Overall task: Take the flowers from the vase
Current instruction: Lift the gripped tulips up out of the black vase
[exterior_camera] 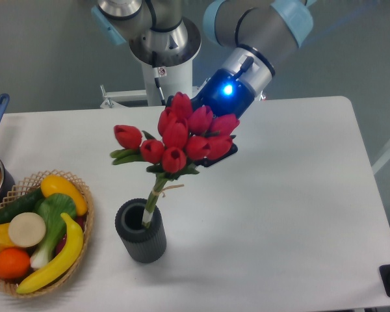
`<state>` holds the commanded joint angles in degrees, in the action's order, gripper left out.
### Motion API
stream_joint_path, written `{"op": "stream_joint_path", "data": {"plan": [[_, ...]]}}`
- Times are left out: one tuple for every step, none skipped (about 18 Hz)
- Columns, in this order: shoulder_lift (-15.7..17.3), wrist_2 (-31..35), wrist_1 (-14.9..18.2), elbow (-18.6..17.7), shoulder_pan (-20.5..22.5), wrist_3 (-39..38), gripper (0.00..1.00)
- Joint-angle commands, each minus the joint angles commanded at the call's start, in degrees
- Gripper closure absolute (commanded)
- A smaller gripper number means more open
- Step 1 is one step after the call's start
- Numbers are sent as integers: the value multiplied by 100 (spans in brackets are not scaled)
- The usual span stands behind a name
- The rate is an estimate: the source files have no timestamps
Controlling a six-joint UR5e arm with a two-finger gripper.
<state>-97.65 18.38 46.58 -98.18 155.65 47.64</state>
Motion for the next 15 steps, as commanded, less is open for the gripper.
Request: {"op": "stream_joint_path", "data": {"plan": [[9, -62, 0, 9, 70, 0, 56], [9, -62, 0, 9, 80, 0, 56], [9, -63, -9, 18, 97, 0, 56], [0, -63, -9, 35, 106, 0, 56], [0, -63, -9, 79, 106, 0, 56], [0, -63, -9, 97, 115, 0, 56], [0, -54, -9, 114, 106, 8, 56], [-9, -54, -9, 123, 106, 9, 56], [0, -54, -9, 115, 115, 0, 56], [0, -54, -9, 106, 124, 0, 56], [9, -54, -9, 80, 124, 8, 56], [9, -54, -17, 71, 132, 17, 56], [9, -54, -17, 62, 150, 17, 56], [9, -54, -17, 70, 159, 17, 56], [9, -54, -17, 79, 159, 17, 56]]}}
